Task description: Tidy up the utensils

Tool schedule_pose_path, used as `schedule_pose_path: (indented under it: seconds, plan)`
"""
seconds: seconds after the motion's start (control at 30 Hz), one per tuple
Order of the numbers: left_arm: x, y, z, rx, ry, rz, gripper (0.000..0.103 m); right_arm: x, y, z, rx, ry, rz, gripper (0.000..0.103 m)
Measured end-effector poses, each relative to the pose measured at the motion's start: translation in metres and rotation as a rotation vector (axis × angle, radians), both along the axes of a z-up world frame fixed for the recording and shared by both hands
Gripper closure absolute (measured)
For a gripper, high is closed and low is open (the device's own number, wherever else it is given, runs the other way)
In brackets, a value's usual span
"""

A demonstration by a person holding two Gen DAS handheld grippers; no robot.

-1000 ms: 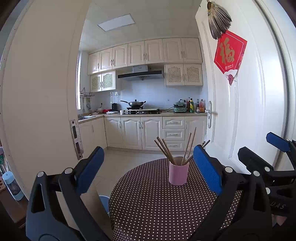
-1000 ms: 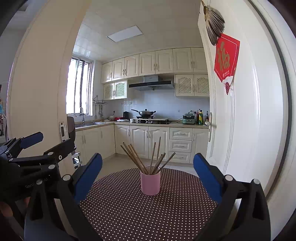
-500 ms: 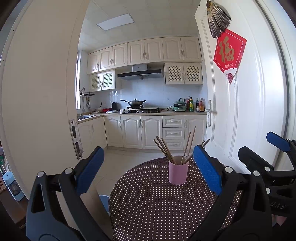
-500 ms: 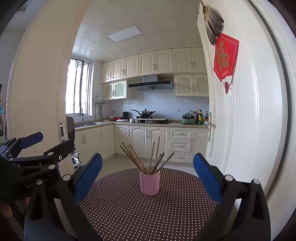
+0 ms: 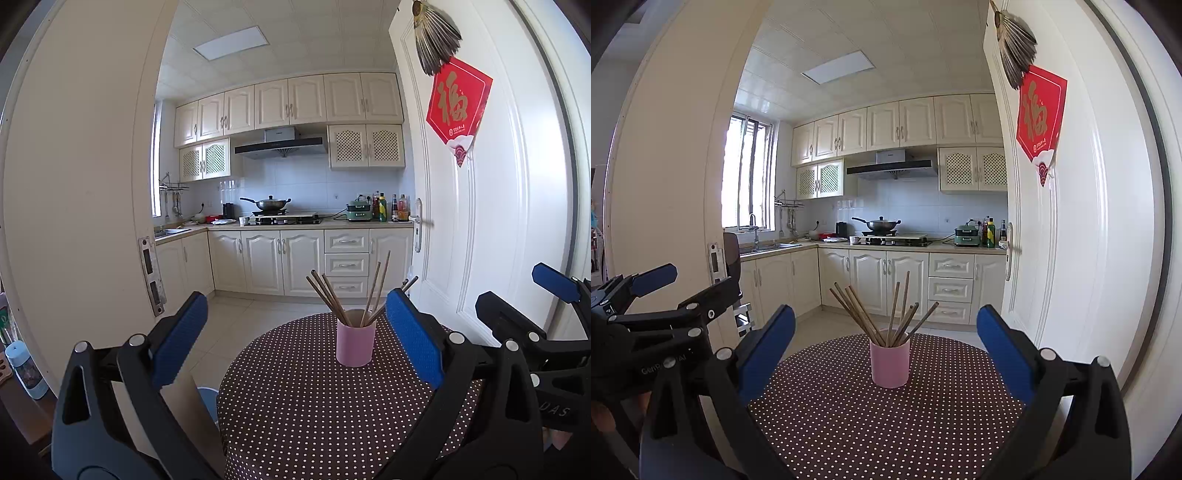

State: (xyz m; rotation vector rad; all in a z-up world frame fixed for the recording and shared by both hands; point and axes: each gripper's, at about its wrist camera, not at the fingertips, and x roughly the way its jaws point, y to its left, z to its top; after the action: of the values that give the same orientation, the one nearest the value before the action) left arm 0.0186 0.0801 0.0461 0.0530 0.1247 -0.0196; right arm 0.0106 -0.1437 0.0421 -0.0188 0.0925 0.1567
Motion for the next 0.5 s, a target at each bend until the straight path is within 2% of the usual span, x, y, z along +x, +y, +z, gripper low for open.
schedule_pose_path:
  seconds: [0.5]
  plan:
    - [0.0028, 0.0004, -0.0011, -0.003, 0.01, 0.003, 0.008, 0.0008, 0.0034, -0.0022, -0.001, 0.008, 0.001, 0.008]
